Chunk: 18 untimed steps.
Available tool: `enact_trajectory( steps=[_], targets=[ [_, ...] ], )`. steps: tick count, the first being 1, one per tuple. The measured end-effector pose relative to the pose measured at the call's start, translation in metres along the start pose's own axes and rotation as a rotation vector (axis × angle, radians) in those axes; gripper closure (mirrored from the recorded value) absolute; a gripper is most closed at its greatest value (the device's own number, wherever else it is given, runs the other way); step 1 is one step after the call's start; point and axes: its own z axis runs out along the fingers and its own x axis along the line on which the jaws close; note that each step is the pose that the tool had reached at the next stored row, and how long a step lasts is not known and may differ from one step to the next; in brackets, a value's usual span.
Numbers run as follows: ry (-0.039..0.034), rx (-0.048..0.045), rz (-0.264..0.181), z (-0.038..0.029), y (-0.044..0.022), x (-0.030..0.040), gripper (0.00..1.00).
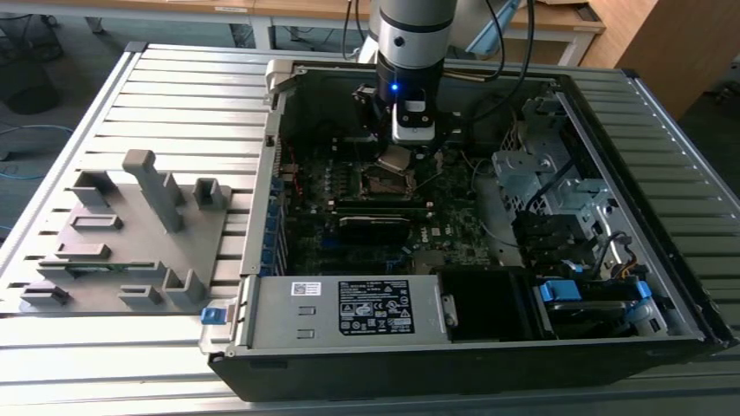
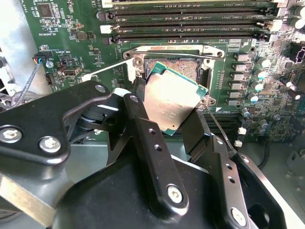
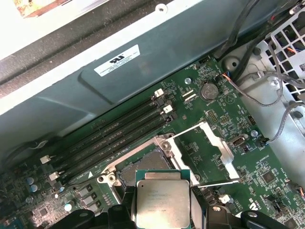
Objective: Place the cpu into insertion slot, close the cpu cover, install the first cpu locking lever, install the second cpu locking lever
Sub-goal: 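Place the cpu into insertion slot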
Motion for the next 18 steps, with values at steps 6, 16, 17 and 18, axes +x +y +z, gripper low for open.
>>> enact_trajectory(
  steps=[6, 16, 17, 18],
  targets=[
    [-0.0002, 0.0001, 0.003, 0.0001, 0.0, 0.0, 0.46],
    [-0.0043, 0.0008, 0.054, 0.0007, -0.0001, 0.0, 0.46],
    [-0.005, 0.001, 0.064, 0.0008, -0.0001, 0.0, 0.46],
    [-0.0058, 0.001, 0.074, 0.0009, -0.0001, 0.0, 0.46]
  ],
)
